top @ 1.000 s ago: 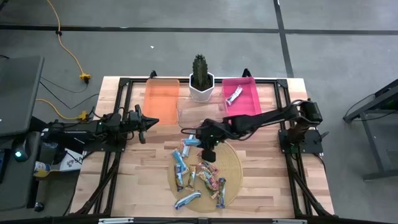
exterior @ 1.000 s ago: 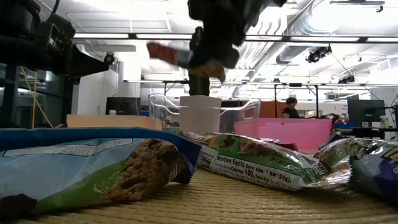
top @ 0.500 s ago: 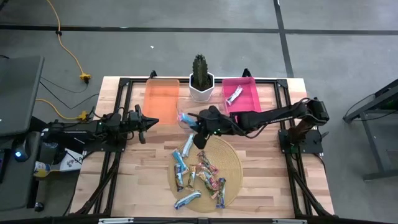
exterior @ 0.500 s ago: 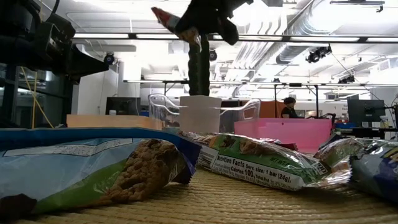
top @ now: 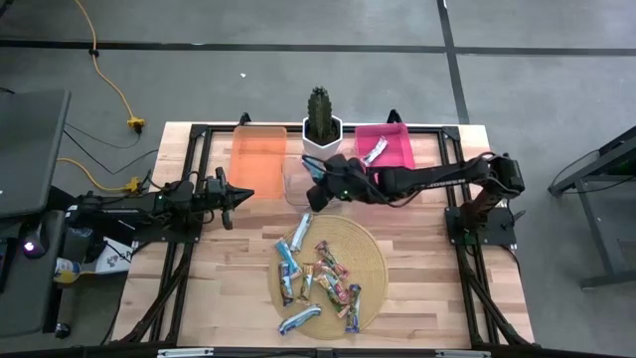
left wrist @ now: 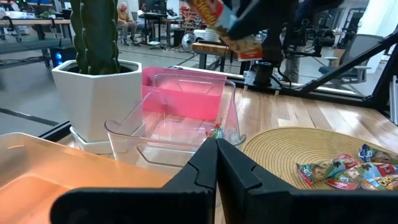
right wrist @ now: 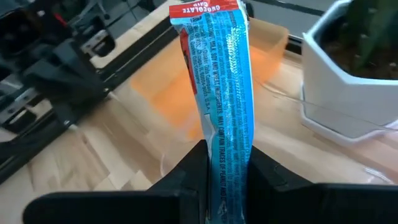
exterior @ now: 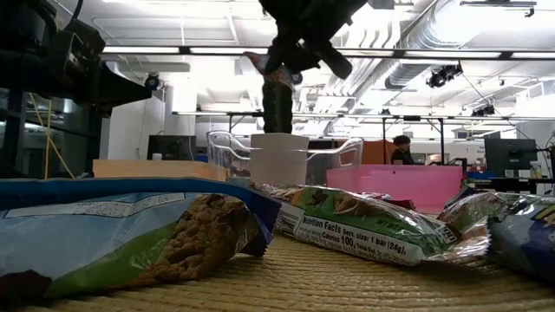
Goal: Pick and place Granola Bars by type
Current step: Put the red granola bar into the transparent bin
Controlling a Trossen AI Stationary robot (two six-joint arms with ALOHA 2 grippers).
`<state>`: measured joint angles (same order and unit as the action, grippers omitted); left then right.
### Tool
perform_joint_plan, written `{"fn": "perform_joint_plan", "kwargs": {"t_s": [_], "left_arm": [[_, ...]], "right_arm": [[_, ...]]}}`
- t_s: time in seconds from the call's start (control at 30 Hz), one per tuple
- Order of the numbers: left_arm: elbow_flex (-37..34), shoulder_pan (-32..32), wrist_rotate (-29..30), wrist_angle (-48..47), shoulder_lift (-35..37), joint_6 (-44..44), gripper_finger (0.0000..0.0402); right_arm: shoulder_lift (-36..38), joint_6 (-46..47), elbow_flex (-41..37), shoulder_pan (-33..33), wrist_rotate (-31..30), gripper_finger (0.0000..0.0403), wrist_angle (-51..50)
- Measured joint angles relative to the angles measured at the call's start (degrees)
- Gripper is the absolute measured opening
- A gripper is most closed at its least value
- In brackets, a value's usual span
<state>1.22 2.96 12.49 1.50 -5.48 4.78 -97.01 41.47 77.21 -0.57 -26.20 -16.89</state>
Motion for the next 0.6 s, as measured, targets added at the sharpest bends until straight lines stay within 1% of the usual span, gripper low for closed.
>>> {"fn": "perform_joint_plan", "kwargs": {"t_s": [0.13, 0.3, 0.4, 0.53, 0.6], "left_arm": [[0.0, 0.0, 0.0, 0.0, 0.0, 0.0, 0.0001], [0.0, 0.0, 0.0, 0.0, 0.0, 0.0, 0.0001], [0.0, 0.0, 0.0, 0.0, 0.0, 0.0, 0.0001], [0.0, 0.0, 0.0, 0.0, 0.0, 0.0, 0.0001], [0.0, 0.0, 0.0, 0.0, 0.0, 0.0, 0.0001]], "right_arm": [[0.0, 2.0, 0.0, 1.5, 1.9, 0.0058, -2.5], [0.0, 0.9, 0.0, 3.2, 5.0, 0.0058, -6.3], [0.0, -4.9, 0.0, 4.5, 7.4, 0.0058, -8.3], [0.0, -17.3, 0.0, 6.3, 12.8, 0.0058, -9.2], [0.0, -21.7, 0.0, 7.1, 14.3, 0.0058, -9.1]]}}
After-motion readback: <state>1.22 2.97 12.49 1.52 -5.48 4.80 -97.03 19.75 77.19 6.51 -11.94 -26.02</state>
